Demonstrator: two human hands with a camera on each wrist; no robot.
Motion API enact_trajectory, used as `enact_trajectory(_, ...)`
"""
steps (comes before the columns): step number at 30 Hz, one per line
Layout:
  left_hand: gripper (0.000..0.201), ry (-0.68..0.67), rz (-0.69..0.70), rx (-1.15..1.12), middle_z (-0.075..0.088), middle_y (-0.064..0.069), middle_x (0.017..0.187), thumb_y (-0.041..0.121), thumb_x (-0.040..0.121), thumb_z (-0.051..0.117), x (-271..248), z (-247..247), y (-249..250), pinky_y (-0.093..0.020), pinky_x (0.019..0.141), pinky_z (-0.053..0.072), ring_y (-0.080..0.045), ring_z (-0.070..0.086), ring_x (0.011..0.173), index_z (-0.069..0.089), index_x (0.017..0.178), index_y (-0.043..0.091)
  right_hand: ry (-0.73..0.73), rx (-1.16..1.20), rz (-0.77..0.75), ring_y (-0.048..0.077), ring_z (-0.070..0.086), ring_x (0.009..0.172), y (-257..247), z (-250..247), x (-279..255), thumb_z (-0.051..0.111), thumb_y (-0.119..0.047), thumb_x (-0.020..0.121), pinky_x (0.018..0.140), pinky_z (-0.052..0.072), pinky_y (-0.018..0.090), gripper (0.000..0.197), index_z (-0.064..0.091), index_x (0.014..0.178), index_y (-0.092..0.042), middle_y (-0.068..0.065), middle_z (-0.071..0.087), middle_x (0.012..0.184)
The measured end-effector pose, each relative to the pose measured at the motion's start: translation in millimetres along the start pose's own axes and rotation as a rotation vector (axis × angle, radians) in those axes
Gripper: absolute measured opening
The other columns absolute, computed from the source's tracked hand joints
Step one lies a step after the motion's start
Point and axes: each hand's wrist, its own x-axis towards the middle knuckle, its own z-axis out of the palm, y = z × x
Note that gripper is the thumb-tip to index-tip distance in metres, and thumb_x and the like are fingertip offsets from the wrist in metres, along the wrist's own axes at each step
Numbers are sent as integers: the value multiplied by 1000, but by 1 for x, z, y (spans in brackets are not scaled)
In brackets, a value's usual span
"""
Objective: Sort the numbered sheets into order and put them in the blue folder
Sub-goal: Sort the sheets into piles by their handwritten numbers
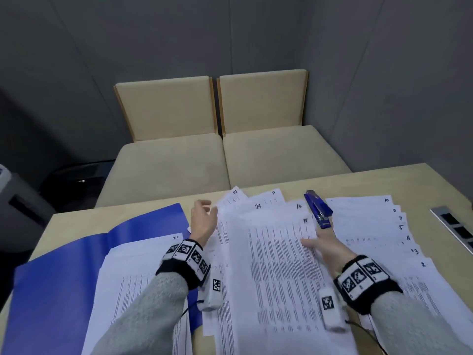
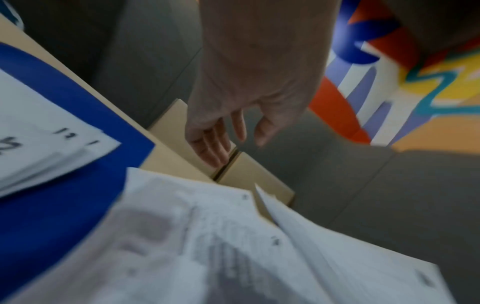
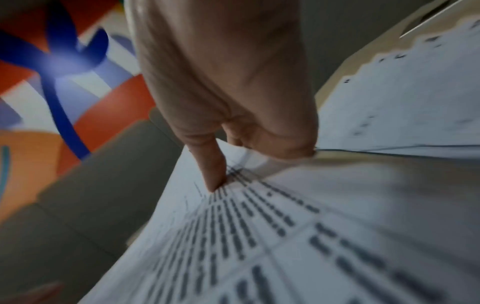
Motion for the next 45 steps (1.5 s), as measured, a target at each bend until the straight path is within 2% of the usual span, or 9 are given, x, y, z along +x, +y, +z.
enact_trajectory(7, 53, -152, -134, 661, 31, -8, 146, 11, 92, 42, 43, 19, -28, -49, 104, 31, -30, 30, 133, 28, 143, 19, -40, -186, 178, 25, 62, 101, 68, 2, 20, 60, -8, 89, 86, 52, 37, 30, 58, 119, -2, 11, 65, 113)
enact_trajectory(11, 44, -174, -117, 700, 45, -8, 137, 16, 93, 43, 65, 17, -35, -45, 102, 33, -30, 41, 126, 41, 136, 20, -22, -232, 157, 22, 61, 87, 69, 6, 21, 56, -2, 90, 73, 48, 30, 18, 62, 107, 0, 16, 67, 106)
enact_trajectory(14, 20, -115, 18, 603, 66, -8, 98, 24, 85, 56, 71, 12, -34, -36, 81, 46, -29, 60, 94, 62, 101, 14, -43, -248, 151, 16, 60, 83, 68, 6, 21, 55, -5, 91, 68, 46, 24, 17, 61, 107, -4, 6, 66, 97)
enact_trajectory(18, 21, -14, 205, 451, 61, -7, 67, 22, 82, 62, 55, 8, -28, -32, 57, 41, -27, 55, 69, 56, 70, 7, -66, -260, 166, 24, 58, 109, 68, 5, 25, 58, -12, 91, 88, 44, 31, 31, 56, 122, -7, 7, 61, 119)
enact_trajectory(24, 31, 40, 622, 657, 52, -5, 61, 18, 93, 57, 31, -2, -17, -30, 55, 27, -29, 50, 58, 48, 64, 8, -85, -213, 160, 16, 61, 92, 64, 5, 19, 57, -5, 90, 73, 47, 26, 18, 60, 108, -8, 6, 65, 107)
enact_trajectory(32, 19, 184, 800, 831, 65, -5, 68, 26, 96, 51, 8, -39, 35, -27, 40, 39, -25, 54, 45, 64, 92, 13, -65, -163, 94, 23, 65, 100, 66, 5, 6, 61, -9, 89, 92, 51, 38, 23, 63, 112, -5, 9, 69, 109)
enact_trajectory(36, 21, 294, 967, 810, 65, -7, 62, 25, 91, 54, -9, -68, 78, -12, 42, 13, -16, 37, 40, 66, 85, 9, -57, -96, 3, 23, 69, 93, 65, 2, -6, 64, -13, 88, 91, 53, 41, 23, 65, 109, -6, 7, 72, 102)
enact_trajectory(40, 30, 378, 1004, 646, 67, -12, 71, 29, 94, 44, -20, -101, 122, -33, 51, 42, -31, 59, 57, 67, 92, 9, -116, -75, -77, 20, 71, 92, 57, -5, -21, 67, -14, 87, 89, 55, 38, 26, 67, 110, -4, 6, 74, 100)
enact_trajectory(45, 17, 397, 925, 196, 55, 5, 71, 15, 93, 56, -29, -127, 158, -5, 57, 33, 13, 47, 57, 66, 87, 3, -226, 36, -156, 21, 72, 87, 27, -17, -46, 66, -9, 85, 77, 58, 32, 22, 67, 105, 0, 11, 74, 97)
